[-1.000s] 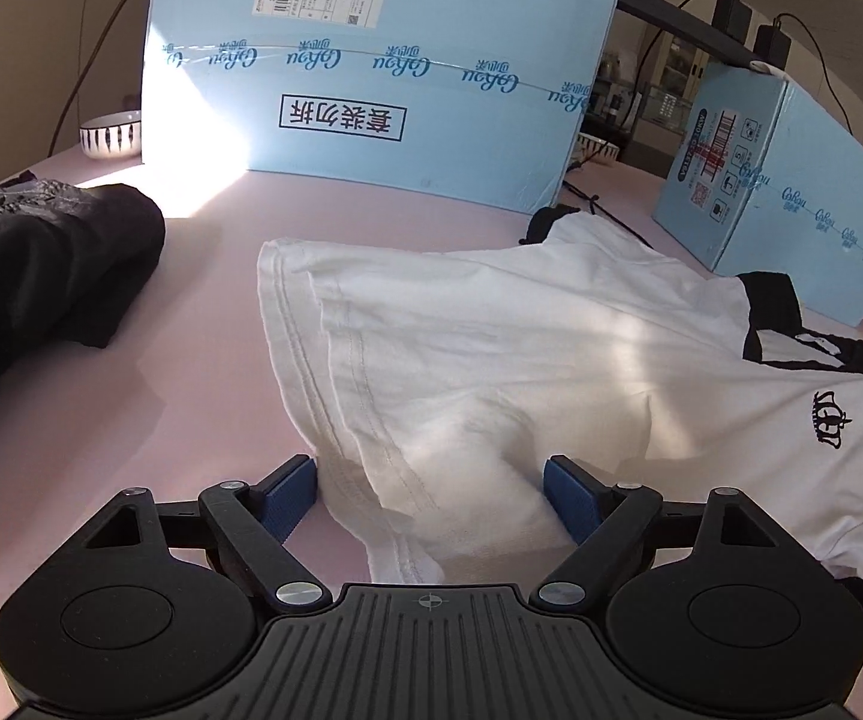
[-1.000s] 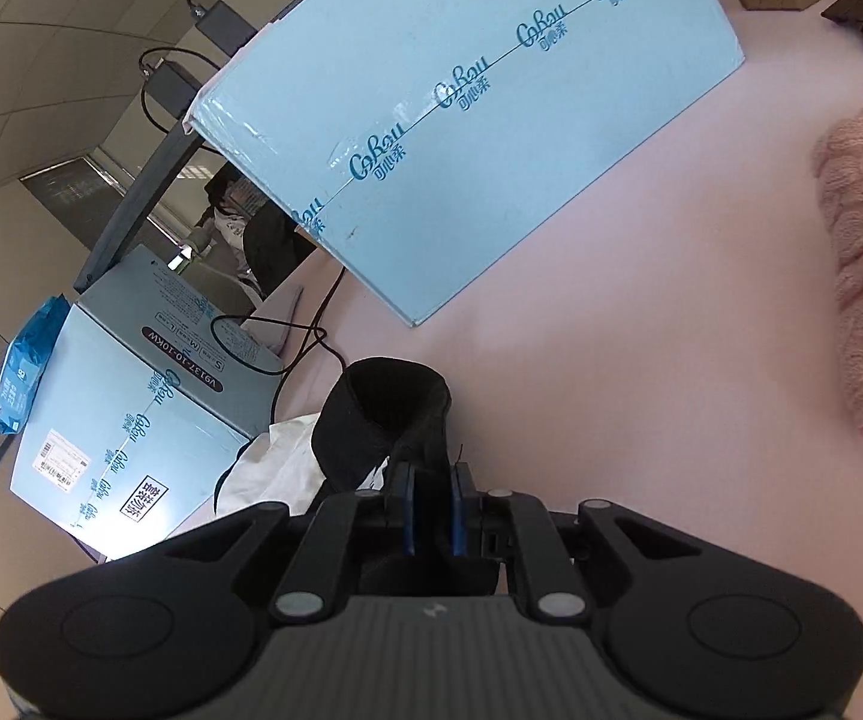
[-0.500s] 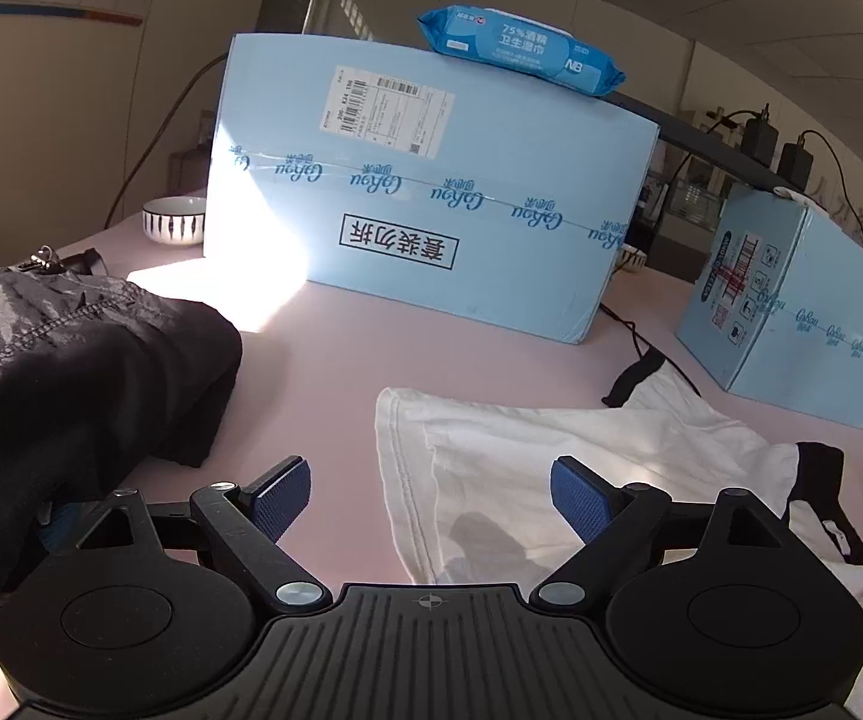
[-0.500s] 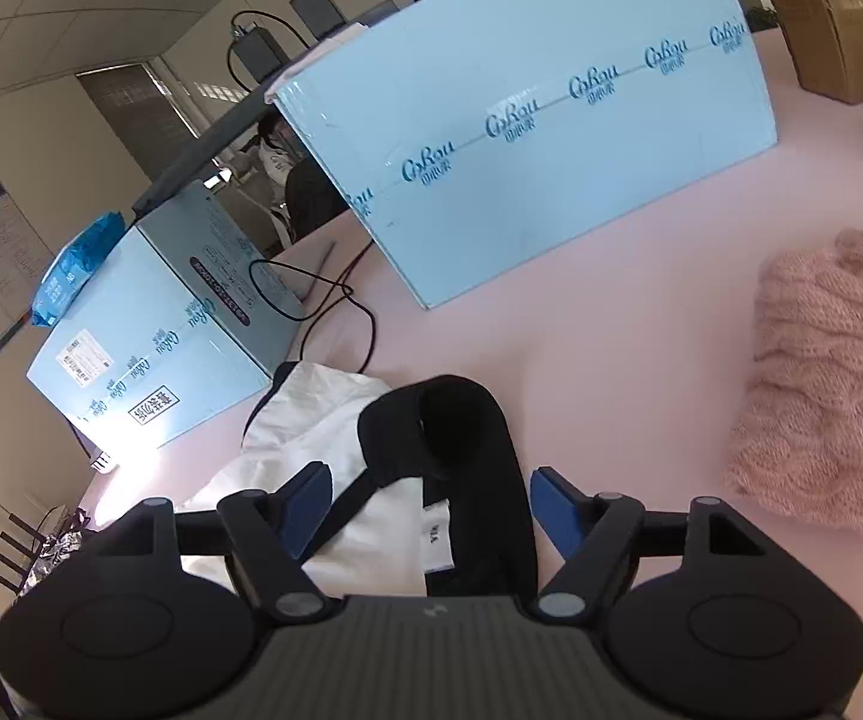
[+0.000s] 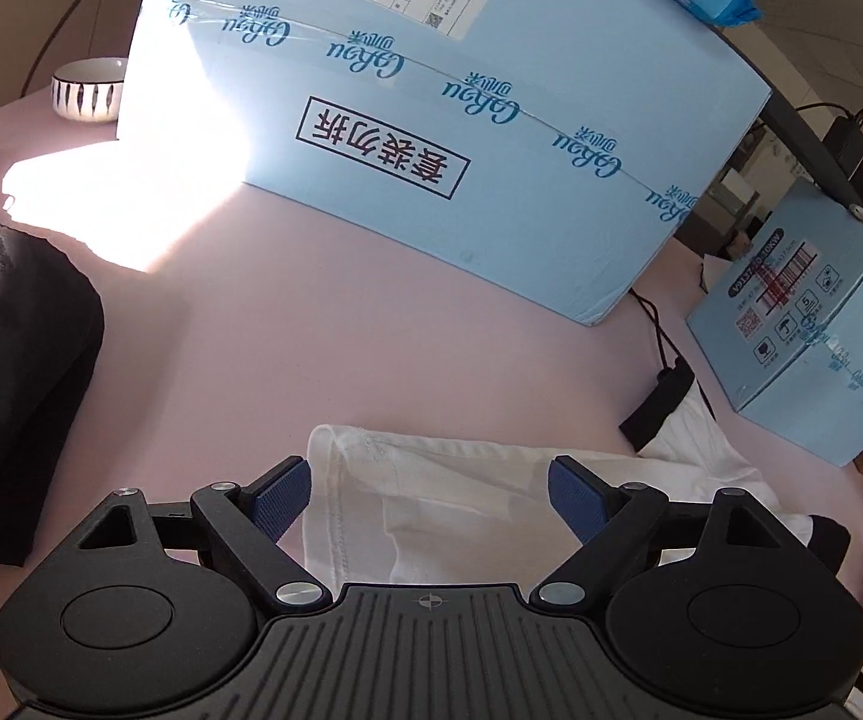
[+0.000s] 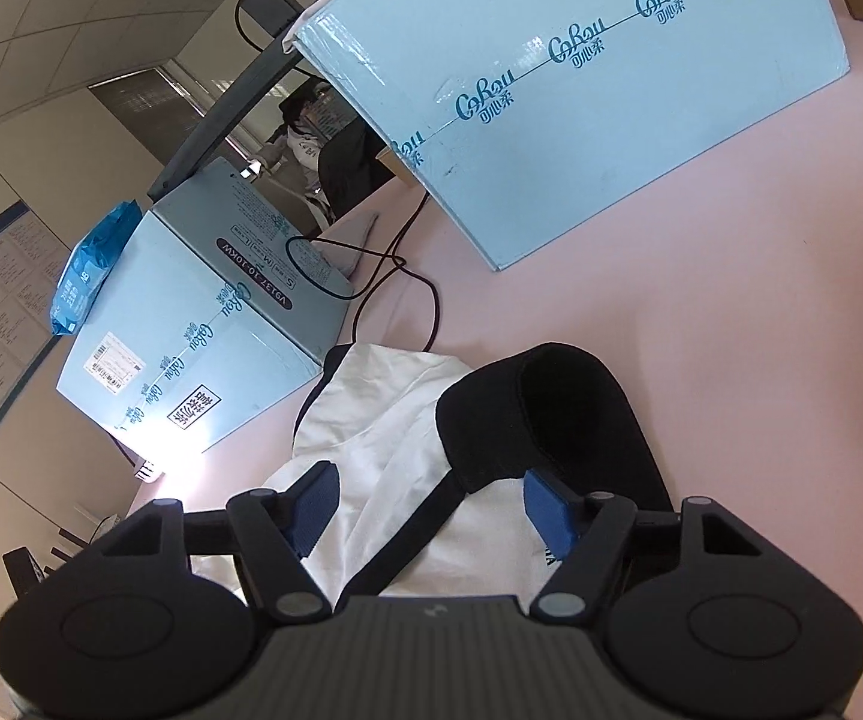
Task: Fold clothes
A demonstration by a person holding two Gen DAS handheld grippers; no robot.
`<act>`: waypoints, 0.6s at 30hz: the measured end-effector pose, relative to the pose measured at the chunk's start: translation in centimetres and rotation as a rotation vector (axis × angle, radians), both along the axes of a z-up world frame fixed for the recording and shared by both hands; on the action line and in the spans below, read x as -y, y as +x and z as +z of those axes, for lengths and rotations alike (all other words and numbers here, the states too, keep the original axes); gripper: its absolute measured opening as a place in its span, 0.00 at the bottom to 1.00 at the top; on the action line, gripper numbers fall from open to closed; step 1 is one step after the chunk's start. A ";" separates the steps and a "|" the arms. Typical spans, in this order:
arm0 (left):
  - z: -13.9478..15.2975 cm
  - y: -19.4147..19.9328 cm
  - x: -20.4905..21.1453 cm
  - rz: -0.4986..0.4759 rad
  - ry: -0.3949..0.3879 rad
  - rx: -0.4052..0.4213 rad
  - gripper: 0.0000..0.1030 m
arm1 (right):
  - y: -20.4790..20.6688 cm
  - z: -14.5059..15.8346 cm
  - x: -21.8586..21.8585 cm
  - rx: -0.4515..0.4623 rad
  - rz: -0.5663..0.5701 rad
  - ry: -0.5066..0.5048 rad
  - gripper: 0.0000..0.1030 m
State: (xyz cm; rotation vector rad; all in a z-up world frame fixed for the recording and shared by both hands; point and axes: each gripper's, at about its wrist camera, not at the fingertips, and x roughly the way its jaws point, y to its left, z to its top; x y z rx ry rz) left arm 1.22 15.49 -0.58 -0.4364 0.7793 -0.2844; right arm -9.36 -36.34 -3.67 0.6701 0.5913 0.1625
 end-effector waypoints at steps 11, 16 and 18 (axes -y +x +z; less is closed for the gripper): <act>-1.3 1.4 -0.2 0.106 0.025 -0.051 0.60 | 0.4 -2.1 1.8 0.008 0.007 0.067 0.69; -1.7 2.6 -0.2 0.086 0.012 -0.080 0.58 | 0.8 -3.3 2.0 0.025 0.002 0.093 0.67; -2.0 3.2 0.4 0.075 0.055 -0.079 0.21 | 1.1 -3.6 1.9 0.031 -0.004 0.101 0.67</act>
